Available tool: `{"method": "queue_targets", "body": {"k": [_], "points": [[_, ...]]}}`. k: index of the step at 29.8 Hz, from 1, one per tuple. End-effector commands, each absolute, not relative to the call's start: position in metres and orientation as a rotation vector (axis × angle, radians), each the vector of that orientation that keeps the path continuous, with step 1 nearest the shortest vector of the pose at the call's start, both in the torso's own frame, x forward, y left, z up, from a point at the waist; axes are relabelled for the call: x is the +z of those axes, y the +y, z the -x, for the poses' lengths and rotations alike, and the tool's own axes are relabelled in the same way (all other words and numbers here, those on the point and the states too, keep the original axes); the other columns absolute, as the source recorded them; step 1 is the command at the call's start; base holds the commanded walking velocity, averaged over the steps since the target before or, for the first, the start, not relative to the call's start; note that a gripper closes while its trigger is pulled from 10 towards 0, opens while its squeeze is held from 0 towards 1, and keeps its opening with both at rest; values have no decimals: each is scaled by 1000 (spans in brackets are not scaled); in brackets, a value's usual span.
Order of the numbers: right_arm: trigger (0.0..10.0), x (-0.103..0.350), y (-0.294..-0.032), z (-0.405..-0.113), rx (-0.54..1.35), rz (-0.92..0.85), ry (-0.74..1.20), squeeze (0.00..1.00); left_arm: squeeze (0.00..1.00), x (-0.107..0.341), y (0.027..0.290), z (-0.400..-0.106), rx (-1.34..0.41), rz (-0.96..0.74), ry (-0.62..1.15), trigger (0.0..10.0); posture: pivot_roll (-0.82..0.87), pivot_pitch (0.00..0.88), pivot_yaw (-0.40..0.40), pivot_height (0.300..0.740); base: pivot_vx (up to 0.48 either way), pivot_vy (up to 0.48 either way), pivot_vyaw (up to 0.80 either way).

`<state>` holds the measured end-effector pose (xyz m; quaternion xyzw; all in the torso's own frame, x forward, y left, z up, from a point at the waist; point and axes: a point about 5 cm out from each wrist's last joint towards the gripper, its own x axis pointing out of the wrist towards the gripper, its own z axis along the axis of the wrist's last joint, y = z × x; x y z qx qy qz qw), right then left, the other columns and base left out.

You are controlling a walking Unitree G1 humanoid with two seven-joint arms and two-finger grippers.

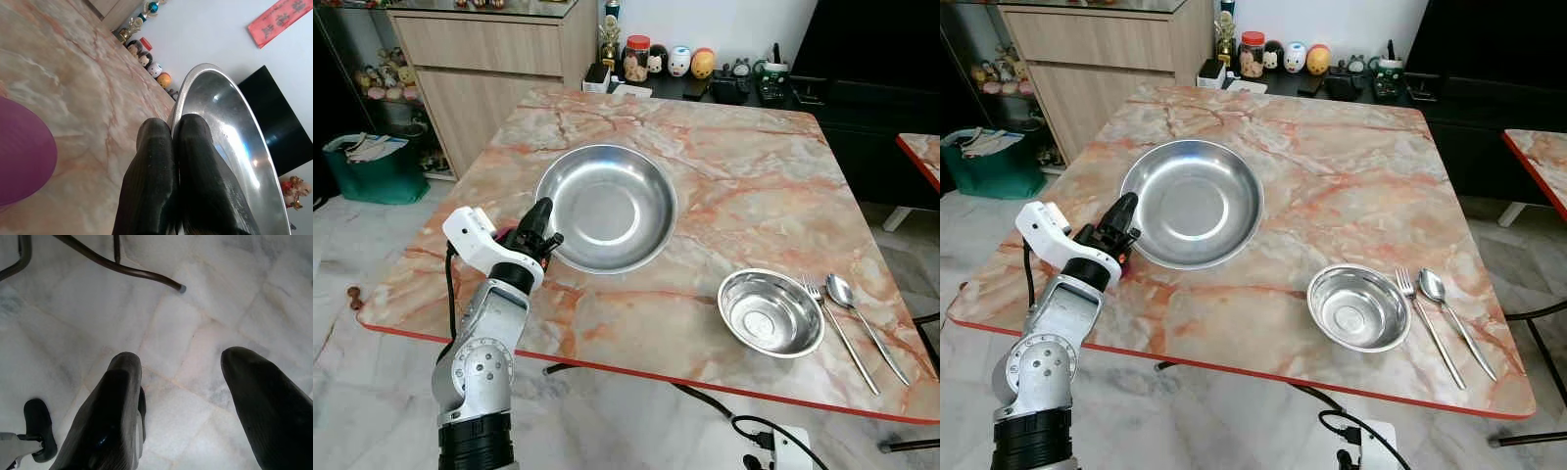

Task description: Setting the table

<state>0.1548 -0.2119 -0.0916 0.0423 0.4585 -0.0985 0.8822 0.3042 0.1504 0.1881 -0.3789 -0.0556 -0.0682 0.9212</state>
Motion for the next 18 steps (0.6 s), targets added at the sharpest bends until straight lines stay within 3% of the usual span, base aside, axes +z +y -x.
{"method": "queue_targets", "body": {"k": [1, 8, 14, 18], "points": [[10000, -92, -214, -152, -236, -109, 958, 0, 0, 202, 146, -303, -171, 766, -170, 10000, 128, 0, -65, 740, 0, -360, 0], [10000, -93, -214, -151, -236, -110, 969, 0, 0, 203, 146, -305, -170, 765, -173, 10000, 128, 0, -67, 740, 0, -361, 0], [10000, -93, -214, -150, -240, -124, 970, 0, 0, 204, 146, -306, -175, 759, -179, 10000, 127, 0, -66, 740, 0, -361, -623], [10000, -93, -214, -150, -239, -125, 968, 0, 0, 203, 146, -306, -177, 760, -178, 10000, 124, 0, -63, 740, 0, -367, -219]]}}
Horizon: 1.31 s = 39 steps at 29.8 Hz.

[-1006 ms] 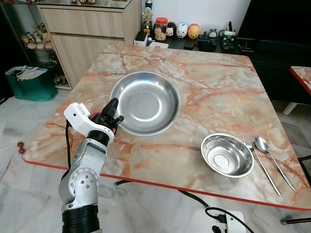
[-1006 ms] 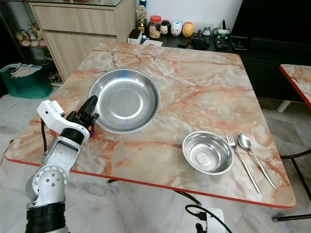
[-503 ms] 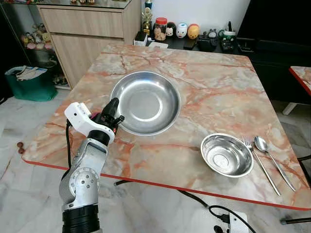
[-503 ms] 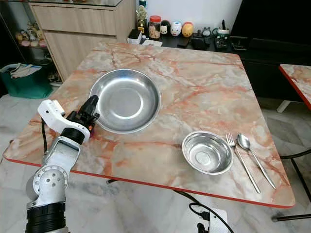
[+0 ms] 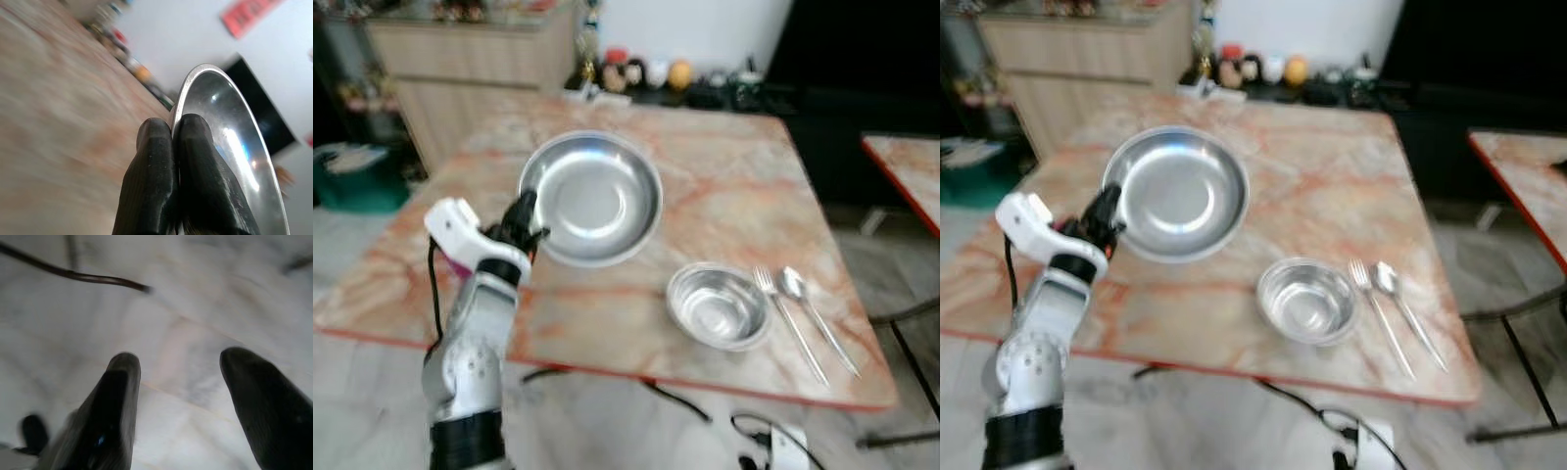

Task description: Setting the table

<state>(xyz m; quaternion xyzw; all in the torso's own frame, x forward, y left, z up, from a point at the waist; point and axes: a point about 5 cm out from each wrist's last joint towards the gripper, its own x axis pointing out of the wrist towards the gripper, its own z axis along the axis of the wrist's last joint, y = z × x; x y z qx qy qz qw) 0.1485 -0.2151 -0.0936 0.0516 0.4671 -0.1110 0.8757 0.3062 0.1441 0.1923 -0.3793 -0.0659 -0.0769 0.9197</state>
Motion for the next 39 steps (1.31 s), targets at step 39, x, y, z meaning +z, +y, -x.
{"method": "queue_targets", "body": {"k": [39], "points": [[10000, -92, -213, -154, -179, -53, 970, 0, 0, 202, 139, -310, -191, 715, -167, 10000, 118, 0, -60, 740, 0, -354, -19]]}}
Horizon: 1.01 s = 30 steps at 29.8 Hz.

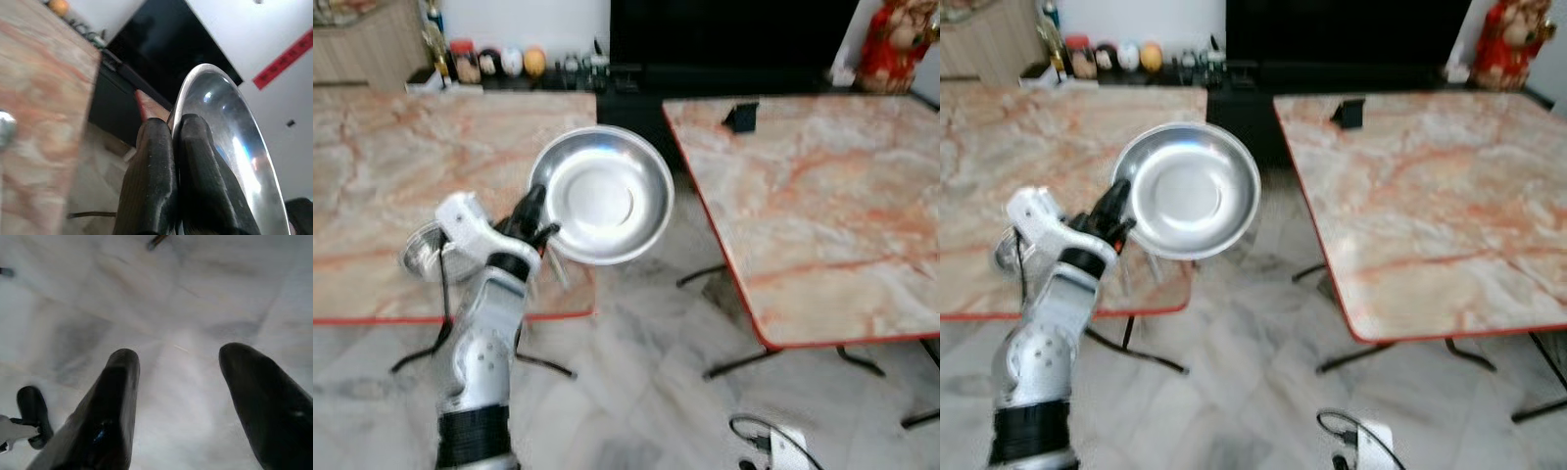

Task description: Setting the table

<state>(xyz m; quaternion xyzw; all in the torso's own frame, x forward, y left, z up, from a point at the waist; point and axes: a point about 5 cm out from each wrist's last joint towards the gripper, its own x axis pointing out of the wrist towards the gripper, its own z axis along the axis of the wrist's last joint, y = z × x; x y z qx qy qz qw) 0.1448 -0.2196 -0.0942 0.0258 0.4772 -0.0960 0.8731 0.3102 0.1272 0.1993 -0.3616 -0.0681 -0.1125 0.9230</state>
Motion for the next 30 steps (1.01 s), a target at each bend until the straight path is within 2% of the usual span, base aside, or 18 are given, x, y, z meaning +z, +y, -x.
{"method": "queue_targets", "body": {"k": [1, 30], "points": [[10000, -92, -213, -154, -181, -55, 972, 0, 0, 202, 139, -310, -192, 714, -166, 10000, 116, 0, -59, 740, 0, -334, 788], [10000, -93, -213, -152, -206, -69, 971, 0, 0, 203, 139, -315, -221, 665, -174, 10000, 92, 0, -42, 740, 0, -325, 20]]}}
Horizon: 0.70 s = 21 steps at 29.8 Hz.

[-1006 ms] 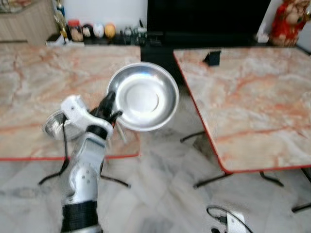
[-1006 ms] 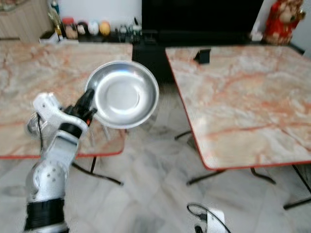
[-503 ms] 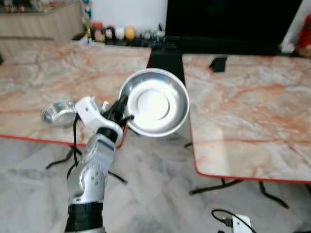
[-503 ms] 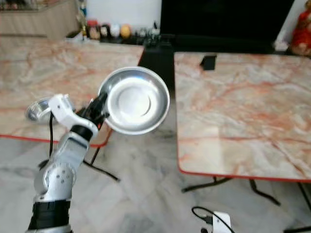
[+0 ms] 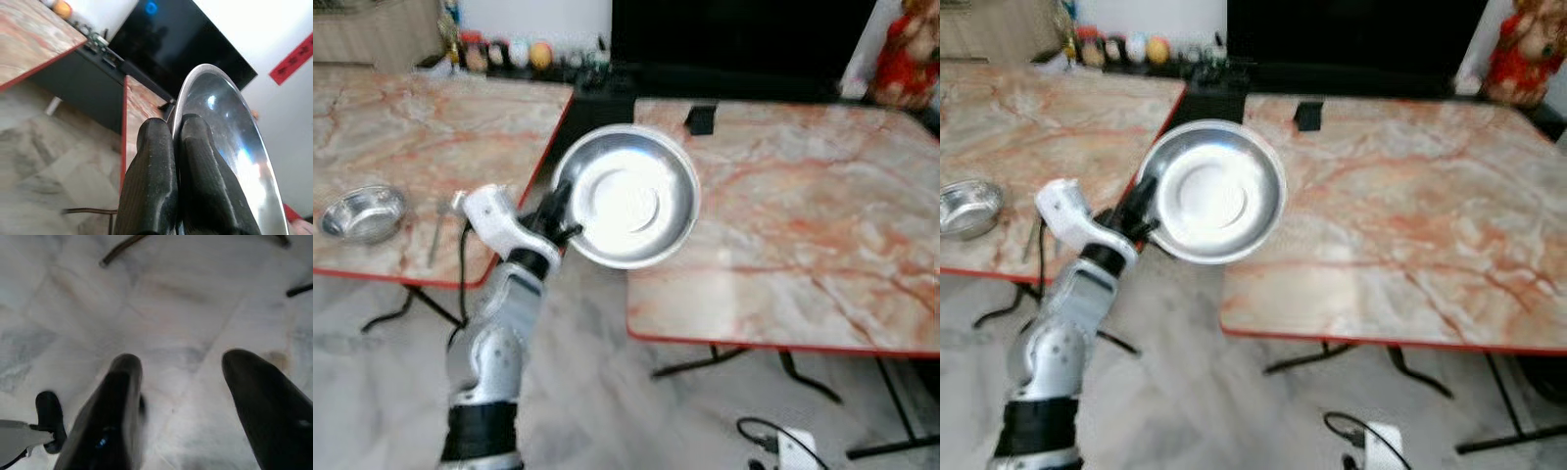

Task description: Setting the table

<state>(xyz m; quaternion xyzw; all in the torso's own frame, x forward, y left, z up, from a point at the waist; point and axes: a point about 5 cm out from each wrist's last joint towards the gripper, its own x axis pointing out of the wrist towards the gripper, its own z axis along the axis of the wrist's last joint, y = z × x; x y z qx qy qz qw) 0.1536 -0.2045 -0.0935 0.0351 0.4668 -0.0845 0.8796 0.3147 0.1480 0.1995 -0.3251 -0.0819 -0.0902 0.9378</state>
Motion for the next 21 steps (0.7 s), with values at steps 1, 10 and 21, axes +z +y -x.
{"method": "queue_targets", "body": {"k": [1, 10, 21], "points": [[10000, -92, -213, -152, -209, -69, 970, 0, 0, 203, 139, -315, -223, 660, -173, 10000, 92, 0, -44, 740, 0, -326, 0], [10000, -92, -215, -154, -217, -70, 968, 0, 0, 200, 143, -315, -218, 637, -164, 10000, 96, 0, -52, 740, 0, -325, 0], [10000, -91, -216, -155, -221, -72, 963, 0, 0, 200, 141, -314, -228, 632, -160, 10000, 91, 0, -50, 740, 0, -337, 0]]}}
